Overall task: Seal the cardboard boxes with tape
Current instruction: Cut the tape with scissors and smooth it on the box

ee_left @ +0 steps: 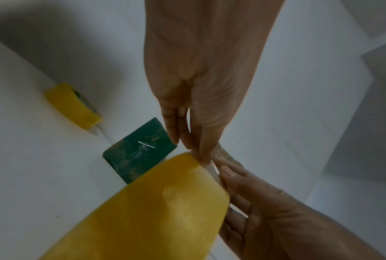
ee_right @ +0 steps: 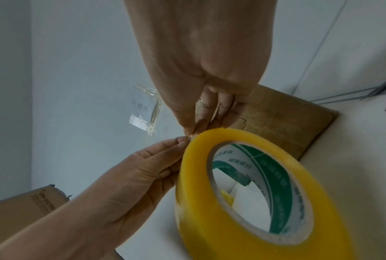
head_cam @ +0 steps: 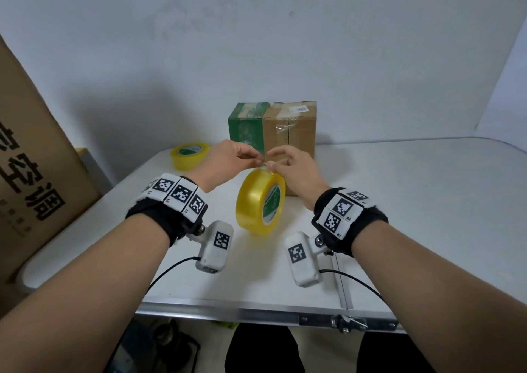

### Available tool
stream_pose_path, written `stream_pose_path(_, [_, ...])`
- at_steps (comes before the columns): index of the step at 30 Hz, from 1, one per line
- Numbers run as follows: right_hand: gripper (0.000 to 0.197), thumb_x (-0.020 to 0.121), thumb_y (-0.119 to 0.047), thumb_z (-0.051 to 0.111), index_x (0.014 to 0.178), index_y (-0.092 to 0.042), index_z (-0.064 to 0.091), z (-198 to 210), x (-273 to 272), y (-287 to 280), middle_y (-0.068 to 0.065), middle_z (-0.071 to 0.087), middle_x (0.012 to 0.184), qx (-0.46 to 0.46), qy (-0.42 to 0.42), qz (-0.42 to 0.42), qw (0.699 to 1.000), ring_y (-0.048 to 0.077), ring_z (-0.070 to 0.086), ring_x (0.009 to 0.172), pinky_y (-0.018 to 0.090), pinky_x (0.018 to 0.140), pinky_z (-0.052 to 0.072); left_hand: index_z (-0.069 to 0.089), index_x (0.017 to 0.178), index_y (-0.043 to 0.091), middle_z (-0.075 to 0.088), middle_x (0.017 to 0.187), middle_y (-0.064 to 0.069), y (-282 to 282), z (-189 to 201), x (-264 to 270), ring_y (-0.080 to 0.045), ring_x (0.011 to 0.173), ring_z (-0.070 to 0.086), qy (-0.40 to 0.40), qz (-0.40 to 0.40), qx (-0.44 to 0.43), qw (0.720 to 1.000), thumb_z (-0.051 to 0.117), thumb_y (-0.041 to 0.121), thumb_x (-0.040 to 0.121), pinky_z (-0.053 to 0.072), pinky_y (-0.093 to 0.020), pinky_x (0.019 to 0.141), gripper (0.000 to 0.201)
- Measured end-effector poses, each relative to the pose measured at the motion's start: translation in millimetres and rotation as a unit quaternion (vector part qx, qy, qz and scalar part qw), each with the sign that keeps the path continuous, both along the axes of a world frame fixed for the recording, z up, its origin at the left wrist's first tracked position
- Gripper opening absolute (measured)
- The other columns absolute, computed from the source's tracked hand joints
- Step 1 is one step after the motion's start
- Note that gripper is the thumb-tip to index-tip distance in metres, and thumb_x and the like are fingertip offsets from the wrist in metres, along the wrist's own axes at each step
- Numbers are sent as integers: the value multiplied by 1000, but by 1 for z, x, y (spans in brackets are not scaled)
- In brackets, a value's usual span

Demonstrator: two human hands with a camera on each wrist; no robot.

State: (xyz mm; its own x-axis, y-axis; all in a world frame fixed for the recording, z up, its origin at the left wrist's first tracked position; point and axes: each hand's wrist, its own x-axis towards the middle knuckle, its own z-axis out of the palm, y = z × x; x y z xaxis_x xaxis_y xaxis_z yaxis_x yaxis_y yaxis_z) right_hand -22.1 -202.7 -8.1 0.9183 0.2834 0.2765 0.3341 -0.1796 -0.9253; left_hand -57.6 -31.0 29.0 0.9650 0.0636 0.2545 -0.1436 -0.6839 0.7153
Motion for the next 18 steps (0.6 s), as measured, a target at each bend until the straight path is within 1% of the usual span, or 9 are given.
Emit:
stream_pose_path(2, [14,87,-25,72,101,-22,72,2,-2,-2,-9,67,87,-7,-6,0,1000,4,62,85,19,76,48,77,91,28,74,86,14,0,3,2,5,83,66,7,0,11,1000,76,28,83,50,-16,81,8])
stream_pose_path(5, [4,86,-24,74,89,-22,73,2,-1,-2,-11,68,84,-10,-3,-7,1000,2,61,82,20,77,48,78,94,25,74,93,8,1,8,4,-5,88,63,39,-3,1,999,75,32,83,50,-21,84,13])
stream_pose_path(8, [3,89,-21,70,89,-20,73,3,1,1,-9,67,85,-25,-1,-15,1000,-1,57,77,19,75,47,75,95,16,73,99,2,-4,9,5,-12,98,64,79,-16,-19,997,71,24,88,51,-27,87,12])
stream_pose_path(10, [5,88,-18,70,88,-15,75,3,5,3,-5,68,86,-24,2,-26,999,-1,57,75,16,68,46,72,98,10,72,102,-2,-11,8,5,-17,99,64,95,-10,-53,994,67,18,91,54,-30,88,12])
stream_pose_path(12, [8,87,-15,72,79,-14,75,2,11,4,-1,69,81,-17,33,-35,999,7,61,73,18,66,47,70,100,13,70,101,-2,-18,3,6,-14,89,63,101,9,-78,992,65,20,92,54,-28,76,12])
stream_pose_path(14, [17,85,-15,74,68,-16,71,1,17,5,0,68,78,-15,74,-41,996,10,60,72,25,67,51,67,107,18,67,101,1,-25,-3,6,-12,78,59,105,30,-62,992,62,27,94,49,-27,64,16])
stream_pose_path(15, [20,84,-16,75,65,-16,68,-1,20,5,2,69,80,-15,90,-46,995,11,61,73,28,70,53,65,112,21,66,105,1,-26,-7,7,-14,80,61,113,34,-56,991,61,32,95,51,-30,64,21])
stream_pose_path(17, [21,84,-18,75,65,-15,66,-5,24,4,6,72,88,-7,107,-50,993,16,63,80,34,77,56,61,121,25,65,113,-3,-27,-10,9,-23,94,65,136,42,-60,988,59,40,95,57,-40,77,31])
stream_pose_path(18, [19,84,-18,74,67,-16,66,-8,26,4,8,72,92,0,111,-55,992,18,64,83,35,76,55,58,123,24,64,115,-4,-28,-11,9,-24,98,65,150,45,-62,986,57,44,95,57,-40,82,35])
